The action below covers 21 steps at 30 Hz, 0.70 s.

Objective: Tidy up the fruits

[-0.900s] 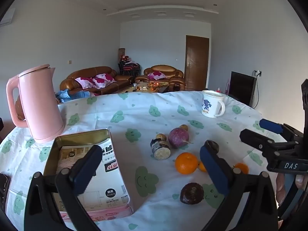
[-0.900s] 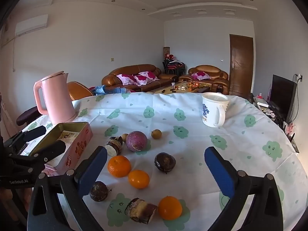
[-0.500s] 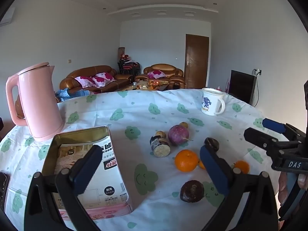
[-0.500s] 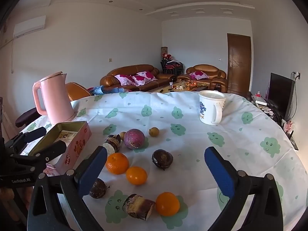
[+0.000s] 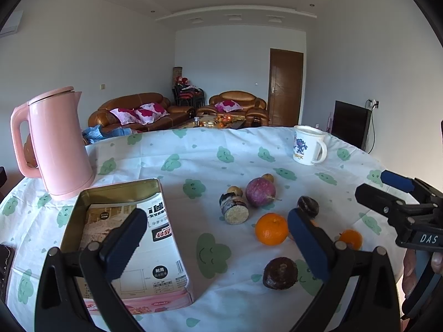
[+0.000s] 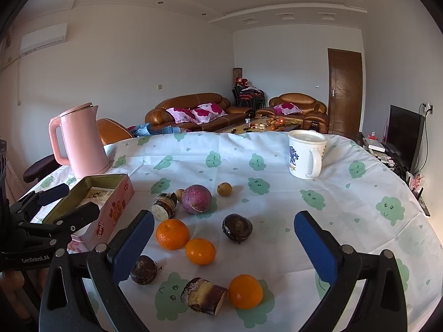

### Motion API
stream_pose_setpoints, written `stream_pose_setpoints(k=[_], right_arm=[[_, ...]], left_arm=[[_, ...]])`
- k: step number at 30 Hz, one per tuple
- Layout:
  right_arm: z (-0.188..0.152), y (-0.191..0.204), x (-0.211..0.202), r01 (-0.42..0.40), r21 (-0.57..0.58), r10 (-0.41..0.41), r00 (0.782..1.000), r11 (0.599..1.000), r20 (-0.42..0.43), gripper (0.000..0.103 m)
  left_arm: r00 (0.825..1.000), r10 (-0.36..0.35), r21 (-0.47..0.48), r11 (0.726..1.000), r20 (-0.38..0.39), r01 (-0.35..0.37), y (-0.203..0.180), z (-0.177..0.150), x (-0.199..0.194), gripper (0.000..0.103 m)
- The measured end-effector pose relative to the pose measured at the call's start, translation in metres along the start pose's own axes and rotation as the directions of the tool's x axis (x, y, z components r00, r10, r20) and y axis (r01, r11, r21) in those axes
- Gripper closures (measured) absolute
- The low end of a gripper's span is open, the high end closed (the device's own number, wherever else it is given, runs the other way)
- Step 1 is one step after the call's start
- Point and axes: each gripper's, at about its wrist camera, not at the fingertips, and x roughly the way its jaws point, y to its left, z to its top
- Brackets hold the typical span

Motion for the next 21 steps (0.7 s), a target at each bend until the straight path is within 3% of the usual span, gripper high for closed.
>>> stream_pose_setpoints(k=[21], right_arm=[[-0.0031,0.0031,0.0035,-0.009,0.003,0.009,1.000,1.000,-0.002,0.001]], left_arm=[[1.000,0.002,0.000,1.000,-0.003,-0.002,0.0001,-0.0003,0.0009,0.000]])
